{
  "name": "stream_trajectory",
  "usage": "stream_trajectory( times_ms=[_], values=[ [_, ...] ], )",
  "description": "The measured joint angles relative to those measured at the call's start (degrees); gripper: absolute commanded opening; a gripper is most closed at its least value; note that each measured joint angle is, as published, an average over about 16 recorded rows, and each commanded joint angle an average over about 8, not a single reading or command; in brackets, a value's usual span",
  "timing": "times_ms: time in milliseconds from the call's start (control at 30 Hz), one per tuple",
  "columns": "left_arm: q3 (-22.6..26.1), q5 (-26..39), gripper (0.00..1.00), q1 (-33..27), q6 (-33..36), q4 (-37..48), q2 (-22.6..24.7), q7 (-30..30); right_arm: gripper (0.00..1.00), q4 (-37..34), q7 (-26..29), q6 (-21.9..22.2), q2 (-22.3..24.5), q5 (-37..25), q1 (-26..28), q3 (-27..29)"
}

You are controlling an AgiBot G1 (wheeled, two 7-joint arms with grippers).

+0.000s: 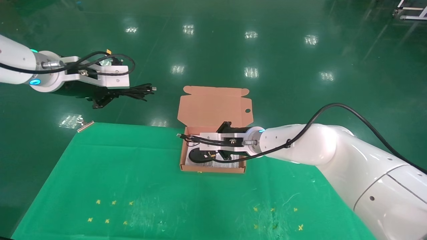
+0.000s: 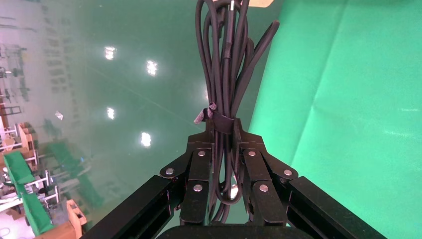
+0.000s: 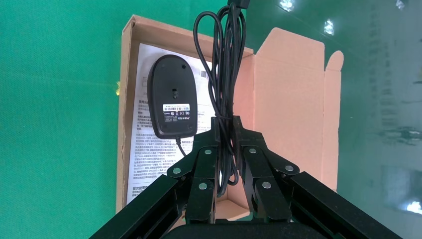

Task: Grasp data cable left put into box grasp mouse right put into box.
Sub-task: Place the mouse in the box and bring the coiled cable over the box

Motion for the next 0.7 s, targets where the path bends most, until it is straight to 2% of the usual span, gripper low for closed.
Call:
stream_trajectory(
  times_ms=[367, 533, 700],
  values=[
    [-0.3, -1.4, 0.0, 1.6, -1.6, 0.3, 1.0, 0.8, 1.0, 3.8, 0.9, -0.9, 4.1, 1.7, -0.3, -0.6],
    [-0.7, -3.7, 0.0, 3.5, -4.2, 1.6, 2.6, 3.3, 1.0, 6.7, 1.2, -1.9, 8.4, 3.4, -0.2, 0.4],
    [-1.4, -7.0, 0.0, 5.9, -8.4, 4.9, 5.6, 8.7, 1.0, 10.4, 1.5, -3.0, 14.2, 5.4, 0.1, 2.1]
  ],
)
